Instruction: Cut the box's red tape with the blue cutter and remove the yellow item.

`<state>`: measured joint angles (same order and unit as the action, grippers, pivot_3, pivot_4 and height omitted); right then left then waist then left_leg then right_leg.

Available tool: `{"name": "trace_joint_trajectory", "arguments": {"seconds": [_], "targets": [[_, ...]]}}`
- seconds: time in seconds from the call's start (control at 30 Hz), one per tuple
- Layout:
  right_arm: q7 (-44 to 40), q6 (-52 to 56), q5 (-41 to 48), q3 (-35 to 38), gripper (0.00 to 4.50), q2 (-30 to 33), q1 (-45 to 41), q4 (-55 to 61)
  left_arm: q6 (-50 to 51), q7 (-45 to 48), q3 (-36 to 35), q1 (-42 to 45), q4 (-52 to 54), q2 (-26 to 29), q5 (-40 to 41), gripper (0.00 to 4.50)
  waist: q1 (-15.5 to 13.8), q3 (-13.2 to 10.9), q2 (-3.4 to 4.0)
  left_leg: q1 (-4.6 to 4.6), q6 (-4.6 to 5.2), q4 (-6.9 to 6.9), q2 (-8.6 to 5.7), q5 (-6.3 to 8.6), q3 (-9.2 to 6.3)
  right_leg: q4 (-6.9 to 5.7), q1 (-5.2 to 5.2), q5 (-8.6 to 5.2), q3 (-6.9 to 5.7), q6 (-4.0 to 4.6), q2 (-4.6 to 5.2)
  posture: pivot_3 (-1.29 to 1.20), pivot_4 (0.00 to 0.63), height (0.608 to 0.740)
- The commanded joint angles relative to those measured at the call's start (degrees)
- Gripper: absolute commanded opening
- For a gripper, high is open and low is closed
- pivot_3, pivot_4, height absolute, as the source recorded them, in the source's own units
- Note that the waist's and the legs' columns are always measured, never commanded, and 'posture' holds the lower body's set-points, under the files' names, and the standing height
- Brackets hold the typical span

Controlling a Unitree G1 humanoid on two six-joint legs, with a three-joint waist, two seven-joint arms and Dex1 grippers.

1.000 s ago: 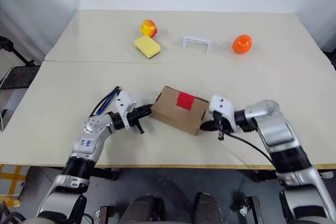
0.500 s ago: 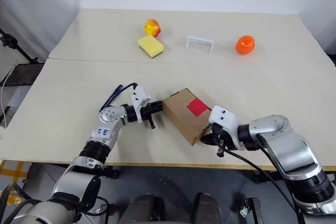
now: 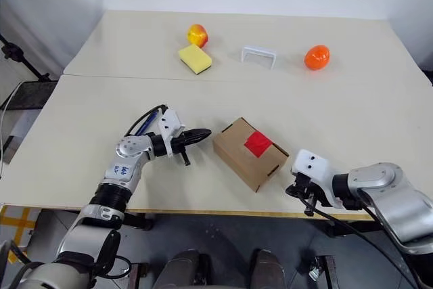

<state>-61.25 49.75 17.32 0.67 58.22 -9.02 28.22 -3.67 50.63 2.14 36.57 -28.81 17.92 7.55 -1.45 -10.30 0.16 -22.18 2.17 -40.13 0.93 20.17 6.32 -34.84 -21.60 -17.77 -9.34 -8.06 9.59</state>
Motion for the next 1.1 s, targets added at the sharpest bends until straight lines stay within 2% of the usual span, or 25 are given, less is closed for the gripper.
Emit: {"name": "trace_joint_trajectory", "arguments": {"seconds": [0.03,0.13,0.23,0.37,0.5,0.6,0.9,1.1], "targets": [[-1.4,-6.7,4.4,8.2,0.0,-1.2,-5.9,-6.6,9.9,-4.2,-7.0,-0.6,10.5,4.2,5.6,0.37,0.2,-0.1,-0.14,0.0,0.0,0.0,0.0,0.0,0.01,0.01,0.0,0.0,0.01,0.0,0.0,0.0,0.15,0.74],[-2.5,-10.3,8.6,11.9,0.59,-3.6,-13.9,-14.0,22.0,-5.2,-11.9,-3.3,21.7,9.4,11.7,1.16,1.3,-0.2,-0.31,0.01,-0.03,-0.01,0.08,-0.07,0.02,-0.02,-0.02,0.01,0.04,-0.01,-0.02,0.0,0.15,0.74],[-5.5,-13.2,9.1,10.4,1.62,-3.8,-17.1,-18.9,30.1,-8.0,-16.1,-6.4,29.1,13.5,14.9,2.09,1.5,-0.2,-0.29,0.07,-0.06,0.13,0.34,-0.08,-0.21,-0.1,0.02,0.0,0.03,-0.01,-0.04,0.0,0.15,0.74],[-7.7,-17.3,7.0,6.3,3.0,-4.2,-20.5,-24.3,36.0,-10.4,-21.5,-11.3,32.9,17.8,17.3,3.29,1.3,-0.2,-0.29,-0.01,-0.03,0.12,0.17,-0.06,-0.34,-0.11,0.04,0.01,0.15,-0.01,-0.02,0.0,0.15,0.74],[-8.8,-19.6,6.1,3.5,4.46,-4.8,-22.6,-26.6,36.0,-10.1,-23.6,-15.6,35.0,21.2,17.5,4.5,1.2,-0.2,-0.3,-0.08,-0.02,0.09,0.03,-0.06,-0.35,-0.04,0.04,0.0,0.14,-0.01,-0.01,0.0,0.15,0.74],[-8.4,-19.7,6.2,2.1,4.49,-6.4,-24.8,-27.6,36.7,-15.6,-25.6,-18.8,34.0,23.4,13.5,4.5,1.4,-0.2,-0.3,-0.06,-0.03,0.08,0.09,-0.06,-0.33,-0.03,0.04,0.0,0.15,-0.01,-0.01,0.0,0.15,0.74],[-9.2,-20.8,6.1,0.6,4.49,-7.1,-25.7,-25.6,40.0,-11.5,-25.5,-23.1,32.9,25.9,16.7,4.5,1.1,-0.2,-0.3,-0.07,-0.04,0.11,0.07,-0.06,-0.34,-0.04,0.03,0.0,0.15,-0.01,-0.01,0.0,0.15,0.74],[-7.7,-19.7,6.8,0.7,4.49,-8.2,-25.7,-23.1,38.1,-9.6,-18.2,-18.9,27.4,25.9,13.7,4.5,1.2,-0.2,-0.3,-0.05,-0.04,0.11,-0.04,-0.07,-0.29,-0.05,0.02,0.0,0.16,-0.01,-0.02,0.0,0.15,0.74]]}}
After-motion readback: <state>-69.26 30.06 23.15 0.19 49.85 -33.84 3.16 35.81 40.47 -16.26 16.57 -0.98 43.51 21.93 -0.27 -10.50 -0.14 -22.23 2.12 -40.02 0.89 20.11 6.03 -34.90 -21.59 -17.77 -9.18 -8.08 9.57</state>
